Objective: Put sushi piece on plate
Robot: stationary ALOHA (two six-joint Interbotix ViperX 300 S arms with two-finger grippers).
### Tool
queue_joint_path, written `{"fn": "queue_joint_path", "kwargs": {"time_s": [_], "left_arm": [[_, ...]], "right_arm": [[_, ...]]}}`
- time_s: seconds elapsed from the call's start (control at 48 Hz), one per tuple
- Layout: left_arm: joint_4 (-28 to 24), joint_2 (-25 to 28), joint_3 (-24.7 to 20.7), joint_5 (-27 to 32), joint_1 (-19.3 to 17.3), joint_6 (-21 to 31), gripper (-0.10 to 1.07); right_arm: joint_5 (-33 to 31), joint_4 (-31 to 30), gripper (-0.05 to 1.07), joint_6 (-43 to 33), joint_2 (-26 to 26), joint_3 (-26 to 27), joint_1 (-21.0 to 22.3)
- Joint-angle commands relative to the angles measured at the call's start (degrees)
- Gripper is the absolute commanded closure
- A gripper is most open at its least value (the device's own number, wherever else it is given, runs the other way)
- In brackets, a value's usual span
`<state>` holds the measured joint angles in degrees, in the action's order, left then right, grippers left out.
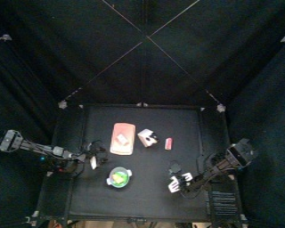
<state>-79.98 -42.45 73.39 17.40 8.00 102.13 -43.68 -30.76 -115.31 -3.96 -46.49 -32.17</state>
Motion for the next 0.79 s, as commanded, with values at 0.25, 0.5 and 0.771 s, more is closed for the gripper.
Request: {"fn": "queue_joint_path", "kwargs": {"time_s": [0.25, 0.5, 0.771], "left_arm": [[-0.2, 0.3, -0.7, 0.1, -0.1, 0.0, 0.07], [-0.1, 0.3, -0.7, 0.1, -0.3, 0.1, 0.07], [-0.2, 0.3, -0.7, 0.1, -0.3, 0.0, 0.08]], "right_arm": [[1.8, -8.4, 0.52, 1.6, -1.8, 4.7, 4.7], [10.4, -12.8, 0.53, 8.0, 0.2, 9.9, 12.8], [18.7, -14.0, 0.52, 20.6, 5.9, 18.8, 23.5]]}}
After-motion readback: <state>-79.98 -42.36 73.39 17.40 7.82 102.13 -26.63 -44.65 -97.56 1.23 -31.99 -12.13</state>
